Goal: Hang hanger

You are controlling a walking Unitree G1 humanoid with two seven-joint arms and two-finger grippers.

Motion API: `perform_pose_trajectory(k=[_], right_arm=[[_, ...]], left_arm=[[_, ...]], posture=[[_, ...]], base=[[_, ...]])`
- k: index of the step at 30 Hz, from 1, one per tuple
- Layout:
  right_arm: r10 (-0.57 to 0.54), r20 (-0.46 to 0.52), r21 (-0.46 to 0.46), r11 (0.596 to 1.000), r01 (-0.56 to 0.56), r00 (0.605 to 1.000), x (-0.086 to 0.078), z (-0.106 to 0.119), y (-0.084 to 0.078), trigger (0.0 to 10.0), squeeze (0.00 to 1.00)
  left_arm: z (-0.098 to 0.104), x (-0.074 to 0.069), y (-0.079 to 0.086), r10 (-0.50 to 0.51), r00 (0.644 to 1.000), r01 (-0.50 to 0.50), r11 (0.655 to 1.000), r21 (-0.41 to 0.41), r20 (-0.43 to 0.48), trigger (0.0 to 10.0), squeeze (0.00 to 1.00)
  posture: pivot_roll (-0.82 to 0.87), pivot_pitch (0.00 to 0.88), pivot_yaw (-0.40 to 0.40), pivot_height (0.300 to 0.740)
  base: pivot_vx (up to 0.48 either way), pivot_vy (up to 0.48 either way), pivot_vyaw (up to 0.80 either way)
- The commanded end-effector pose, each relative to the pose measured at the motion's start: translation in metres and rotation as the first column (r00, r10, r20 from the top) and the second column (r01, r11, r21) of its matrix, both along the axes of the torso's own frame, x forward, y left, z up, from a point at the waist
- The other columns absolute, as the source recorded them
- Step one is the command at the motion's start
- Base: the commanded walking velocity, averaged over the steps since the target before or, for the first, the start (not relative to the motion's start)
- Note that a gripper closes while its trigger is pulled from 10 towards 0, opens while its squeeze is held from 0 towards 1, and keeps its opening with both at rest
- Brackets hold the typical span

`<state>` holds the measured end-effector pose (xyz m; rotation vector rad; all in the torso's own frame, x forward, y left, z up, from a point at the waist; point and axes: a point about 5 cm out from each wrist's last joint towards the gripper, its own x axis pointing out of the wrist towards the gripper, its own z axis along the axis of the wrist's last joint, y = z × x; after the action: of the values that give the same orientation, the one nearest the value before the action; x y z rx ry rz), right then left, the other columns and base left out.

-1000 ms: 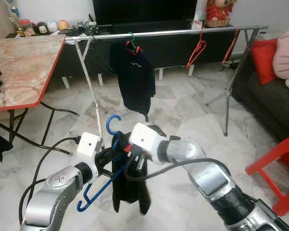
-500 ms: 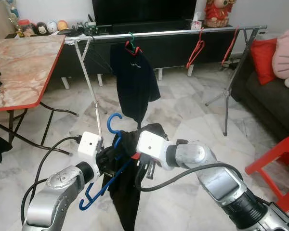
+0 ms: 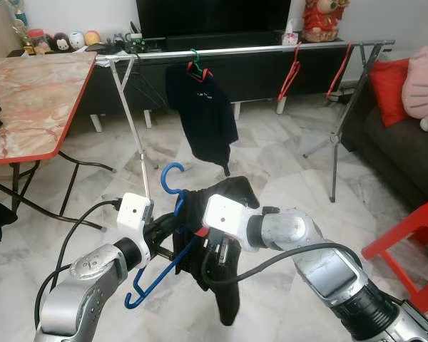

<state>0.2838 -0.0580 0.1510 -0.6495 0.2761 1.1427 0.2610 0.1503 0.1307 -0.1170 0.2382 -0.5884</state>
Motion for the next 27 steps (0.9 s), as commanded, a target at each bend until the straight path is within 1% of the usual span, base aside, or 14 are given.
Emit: perform_pose_trajectory(k=[1, 2, 3, 4, 5, 14, 20, 22, 26, 27], right_arm=[[0.032, 0.01, 0.005, 0.999, -0.033, 0.999, -0.002, 0.002, 0.005, 10.0, 0.6], [0.031, 0.012, 0.005, 1.0, -0.031, 0.999, -0.001, 0.003, 0.005, 10.0, 0.6], [0.029, 0.013, 0.005, 1.0, -0.029, 0.999, -0.001, 0.003, 0.005, 10.0, 0.78], [0.028, 0.014, 0.006, 1.0, -0.028, 1.0, -0.001, 0.003, 0.005, 10.0, 0.78], [0.027, 0.015, 0.006, 1.0, -0.027, 1.0, -0.001, 0.003, 0.005, 10.0, 1.0], [0.033, 0.016, 0.007, 0.999, -0.033, 0.999, -0.001, 0.003, 0.005, 10.0, 1.0], [0.049, 0.012, -0.011, 0.999, -0.049, 0.999, -0.004, 0.002, 0.002, 10.0, 1.0], [0.062, 0.01, -0.028, 0.998, -0.062, 0.998, -0.006, 0.001, -0.001, 10.0, 1.0], [0.066, 0.009, -0.034, 0.997, -0.065, 0.998, -0.006, 0.0, -0.003, 10.0, 1.0], [0.088, 0.003, -0.052, 0.995, -0.087, 0.996, -0.01, -0.001, -0.006, 10.0, 1.0]], left_arm=[[0.016, 0.0, 0.0, -0.009, 0.996, 0.012, 0.999, -0.03, 0.088, 10.0, 0.0], [0.016, 0.001, -0.001, -0.011, 0.996, 0.014, 0.999, -0.033, 0.089, 10.0, 0.0], [0.017, 0.001, -0.001, -0.014, 0.996, 0.017, 0.999, -0.036, 0.089, 10.0, 0.0], [0.017, 0.001, -0.002, -0.016, 0.996, 0.02, 0.999, -0.039, 0.088, 10.0, 0.0], [0.017, 0.001, -0.002, -0.019, 0.996, 0.023, 0.999, -0.041, 0.088, 10.0, 0.0], [0.016, 0.001, 0.0, -0.018, 0.996, 0.022, 0.999, -0.041, 0.087, 10.0, 0.0], [0.015, 0.001, 0.001, -0.014, 0.996, 0.018, 0.999, -0.041, 0.087, 10.0, 0.0], [0.014, 0.002, 0.002, -0.004, 0.996, 0.007, 0.999, -0.039, 0.088, 10.0, 0.0], [0.014, 0.002, 0.002, -0.001, 0.996, 0.004, 0.999, -0.041, 0.087, 10.0, 0.0], [0.013, 0.002, 0.002, 0.004, 0.996, -0.001, 0.999, -0.043, 0.084, 10.0, 0.0]], posture=[[-0.12, 0.0, -0.008, 0.74], [-0.12, 0.0, -0.008, 0.74], [-0.12, 0.0, -0.008, 0.74], [-0.12, 0.0, -0.008, 0.74], [-0.12, 0.0, -0.007, 0.74], [-0.12, 0.0, -0.007, 0.74], [-0.12, 0.0, -0.007, 0.74], [-0.12, 0.0, -0.006, 0.74], [-0.12, 0.0, -0.006, 0.74], [-0.13, 0.0, -0.006, 0.74]], base=[[0.0, 0.0, 0.0], [0.0, 0.0, 0.0], [0.0, 0.0, 0.0], [0.0, 0.0, 0.0], [0.0, 0.0, 0.0], [0.0, 0.0, 0.0], [0.0, 0.0, 0.0], [0.0, 0.0, 0.0], [0.0, 0.0, 0.0], [0.0, 0.0, 0.0]])
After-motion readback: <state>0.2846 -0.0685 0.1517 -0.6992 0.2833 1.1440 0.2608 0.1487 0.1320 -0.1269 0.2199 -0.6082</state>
